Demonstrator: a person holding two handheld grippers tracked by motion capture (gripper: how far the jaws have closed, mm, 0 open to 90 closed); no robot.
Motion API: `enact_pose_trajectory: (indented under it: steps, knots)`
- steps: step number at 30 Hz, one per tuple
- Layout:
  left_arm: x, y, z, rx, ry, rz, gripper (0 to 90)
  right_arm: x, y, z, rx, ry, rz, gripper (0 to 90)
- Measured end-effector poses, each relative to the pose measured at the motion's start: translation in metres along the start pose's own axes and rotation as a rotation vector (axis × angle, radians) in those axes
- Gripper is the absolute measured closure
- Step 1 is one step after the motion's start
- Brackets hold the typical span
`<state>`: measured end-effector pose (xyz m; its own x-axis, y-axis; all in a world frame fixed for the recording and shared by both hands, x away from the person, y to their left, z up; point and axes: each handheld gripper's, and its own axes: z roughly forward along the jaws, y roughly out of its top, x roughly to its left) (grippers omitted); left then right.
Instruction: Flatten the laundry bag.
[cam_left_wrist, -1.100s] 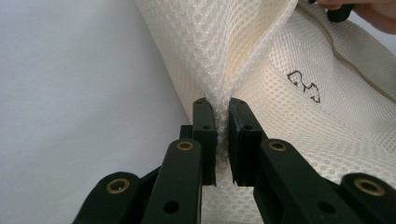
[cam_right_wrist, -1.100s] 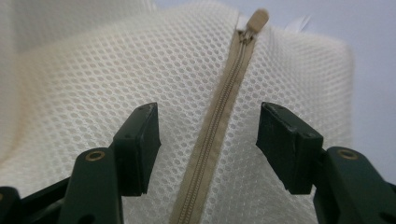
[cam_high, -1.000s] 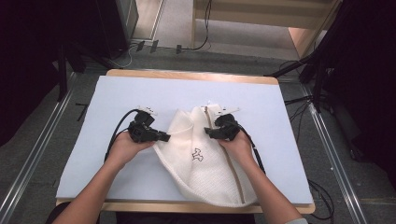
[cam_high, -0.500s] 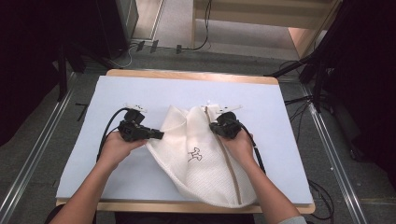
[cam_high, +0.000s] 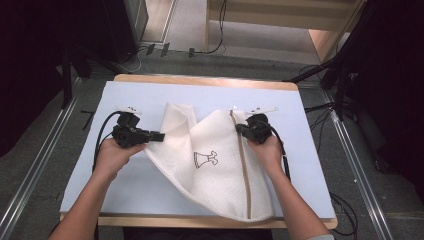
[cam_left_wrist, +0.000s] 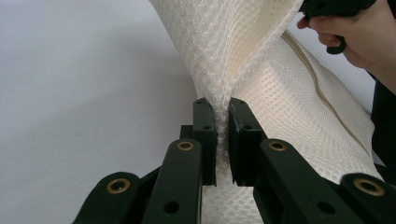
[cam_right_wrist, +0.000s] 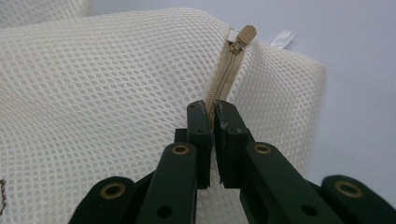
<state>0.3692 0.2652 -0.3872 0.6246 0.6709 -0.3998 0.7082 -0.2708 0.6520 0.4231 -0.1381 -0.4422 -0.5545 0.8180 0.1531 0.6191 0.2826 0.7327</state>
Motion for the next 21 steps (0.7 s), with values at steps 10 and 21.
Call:
enact_pose_trajectory:
  steps: [10, 21]
  knots:
    - [0.013, 0.0, -0.016, -0.061, 0.032, -0.033, 84.0, -0.023, -0.004, -0.03, -0.027, -0.023, 0.038, 87.8]
    - [0.044, -0.011, -0.04, -0.1, 0.103, -0.141, 89.2, -0.055, -0.024, -0.06, -0.02, -0.101, 0.11, 87.8]
